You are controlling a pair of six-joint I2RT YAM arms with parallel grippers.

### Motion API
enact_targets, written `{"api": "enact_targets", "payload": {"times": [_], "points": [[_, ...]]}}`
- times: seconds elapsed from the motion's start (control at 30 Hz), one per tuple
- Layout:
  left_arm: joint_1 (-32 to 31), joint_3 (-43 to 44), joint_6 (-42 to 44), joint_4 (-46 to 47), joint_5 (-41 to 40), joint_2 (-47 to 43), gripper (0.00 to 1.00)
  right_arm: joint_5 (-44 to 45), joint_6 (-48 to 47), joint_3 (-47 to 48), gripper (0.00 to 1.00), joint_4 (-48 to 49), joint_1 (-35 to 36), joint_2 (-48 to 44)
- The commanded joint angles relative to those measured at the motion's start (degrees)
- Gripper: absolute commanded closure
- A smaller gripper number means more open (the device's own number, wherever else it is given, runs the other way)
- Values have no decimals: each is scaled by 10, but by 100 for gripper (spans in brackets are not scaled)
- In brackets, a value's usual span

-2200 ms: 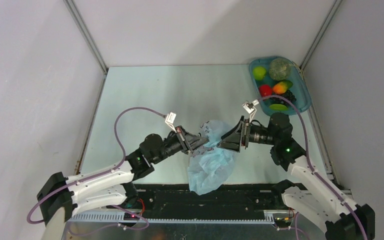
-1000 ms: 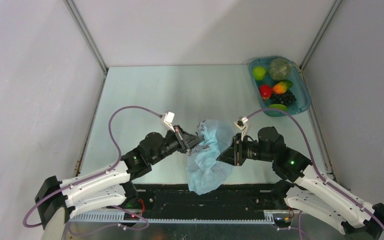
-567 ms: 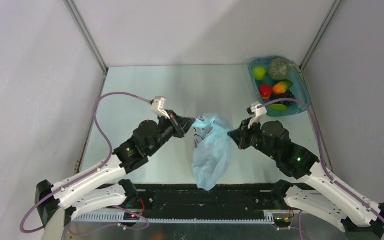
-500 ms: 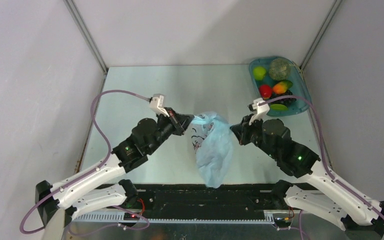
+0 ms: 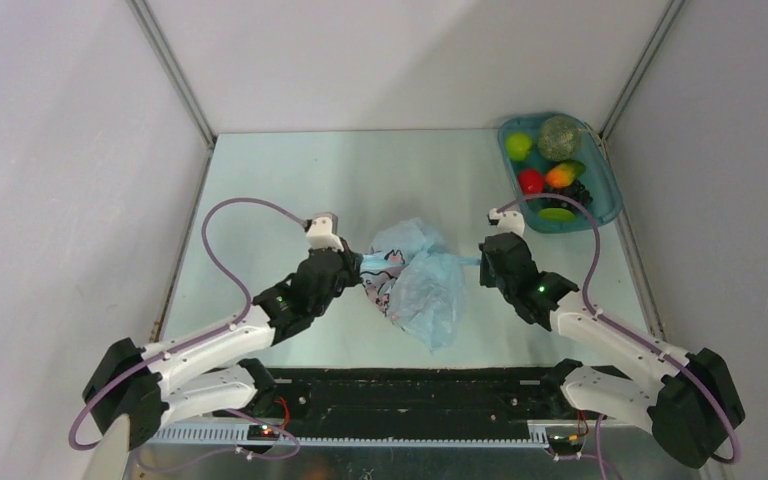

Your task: Place the fake fruits into the plastic bag and tie a complex knot

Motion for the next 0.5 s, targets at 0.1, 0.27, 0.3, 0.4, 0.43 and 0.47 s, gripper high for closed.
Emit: {"api": "enact_targets", "payload": {"times": [0.1,0.27,0.3,0.4,0.43,0.47], "points": [[32,5,35,-10,-114,-59,100,87,-30,4,100,13,-9,-39],[32,15,42,14,-48,-79,100,26,-35,23,100,6,-3,-73],[32,15,40,22,-23,-81,100,12,-18,30,99,-2,-4,-79],[31,10,20,32,16,-77,100,-5,52,41,64,-46,-6,-95],[31,8,10,37,32,-74,100,-11,104,42,50,-64,-7,-109],[31,0,4,49,46,-72,100,-14,136,42,45,-74,-6,-116]]}}
